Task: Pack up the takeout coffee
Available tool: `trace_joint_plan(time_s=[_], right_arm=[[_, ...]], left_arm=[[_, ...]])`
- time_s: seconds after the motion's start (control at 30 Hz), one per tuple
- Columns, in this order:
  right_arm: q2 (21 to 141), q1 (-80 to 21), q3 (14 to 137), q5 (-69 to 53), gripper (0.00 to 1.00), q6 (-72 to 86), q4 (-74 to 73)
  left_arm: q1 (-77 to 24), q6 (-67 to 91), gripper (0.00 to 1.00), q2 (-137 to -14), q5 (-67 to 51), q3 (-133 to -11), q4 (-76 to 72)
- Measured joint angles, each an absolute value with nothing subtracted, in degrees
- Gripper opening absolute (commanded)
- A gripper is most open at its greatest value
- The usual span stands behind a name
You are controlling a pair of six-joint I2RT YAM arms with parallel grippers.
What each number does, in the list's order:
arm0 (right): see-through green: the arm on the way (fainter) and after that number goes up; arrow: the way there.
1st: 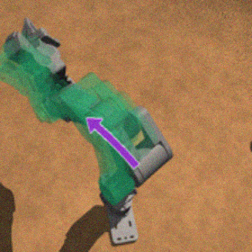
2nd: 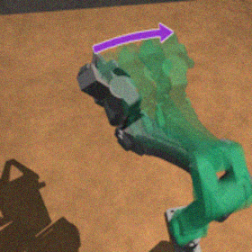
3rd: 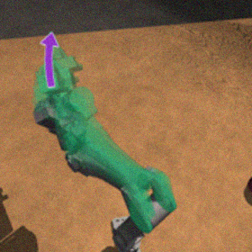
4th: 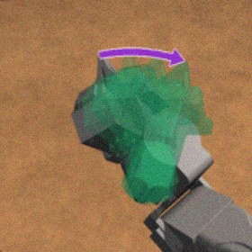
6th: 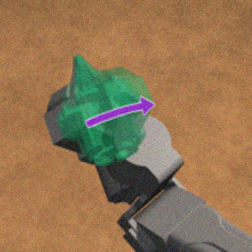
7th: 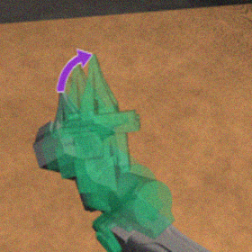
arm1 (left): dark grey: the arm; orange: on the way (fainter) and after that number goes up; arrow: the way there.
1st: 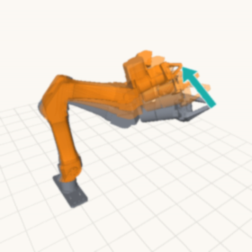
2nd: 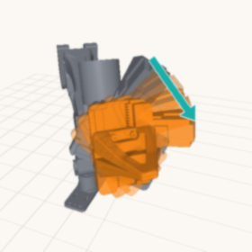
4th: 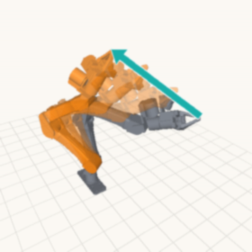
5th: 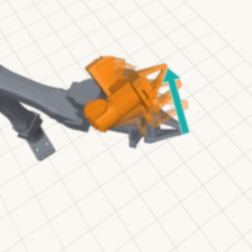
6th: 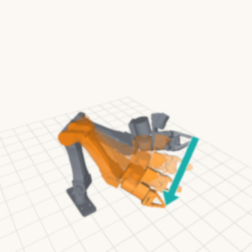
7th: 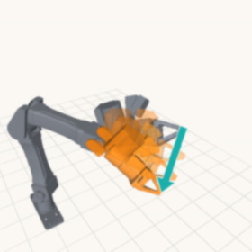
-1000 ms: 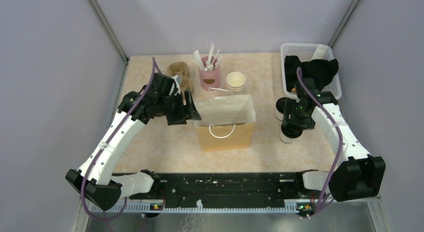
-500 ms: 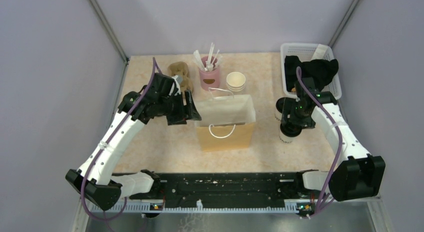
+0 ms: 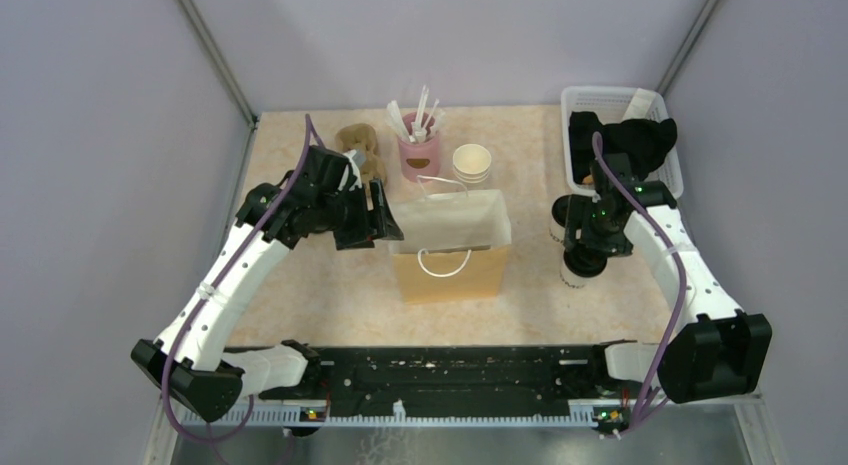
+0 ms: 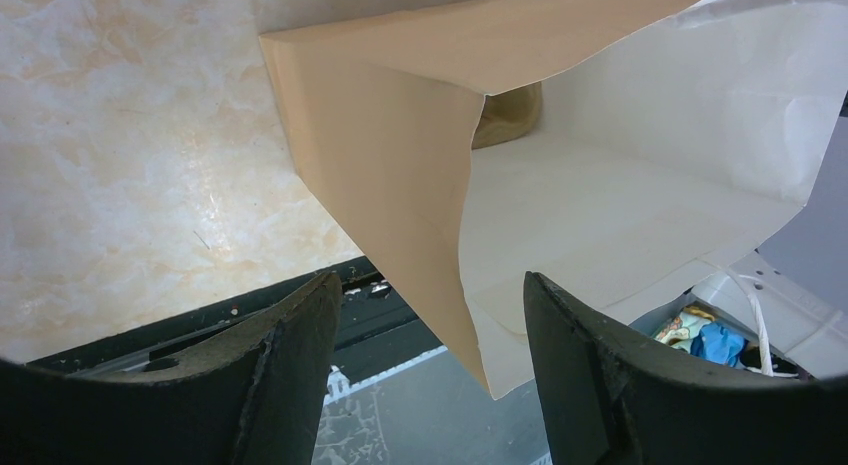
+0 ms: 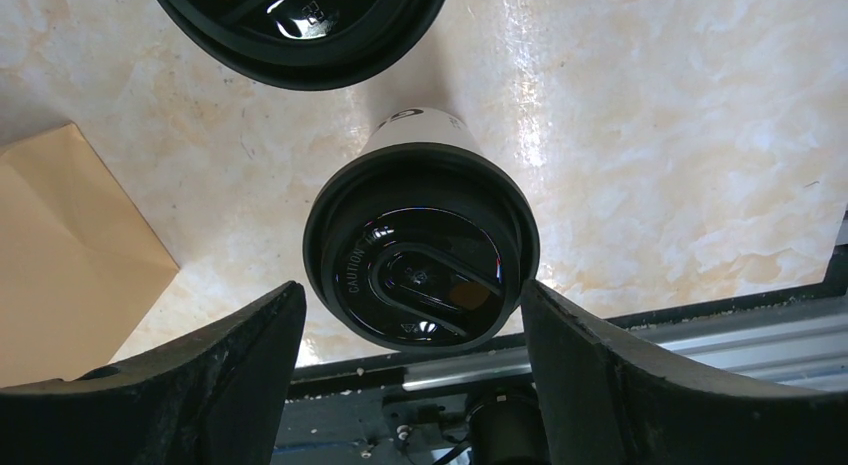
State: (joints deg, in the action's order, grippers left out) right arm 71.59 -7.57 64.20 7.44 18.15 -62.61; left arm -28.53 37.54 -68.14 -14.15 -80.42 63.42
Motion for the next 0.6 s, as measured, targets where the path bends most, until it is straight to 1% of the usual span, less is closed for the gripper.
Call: trace_joint_plan(time_s=[0.13, 0.4, 0.6], right_arm=[[71.64, -7.57, 64.2, 7.44, 0.79, 17.98, -62.57], [71.66, -7.57, 64.12, 7.7, 0.74, 17.91, -61.69], [71.85, -7.57, 62.96, 8.03, 0.75, 17.58, -60.86]], left_arm=[[-28.53, 37.56, 0.73, -68.14, -14.15, -80.42, 63.42], [-28.53, 37.58, 0.73, -68.14, -14.15, -80.44, 63.42], [-28.53, 37.6, 0.73, -68.14, -14.13, -80.44, 63.4]])
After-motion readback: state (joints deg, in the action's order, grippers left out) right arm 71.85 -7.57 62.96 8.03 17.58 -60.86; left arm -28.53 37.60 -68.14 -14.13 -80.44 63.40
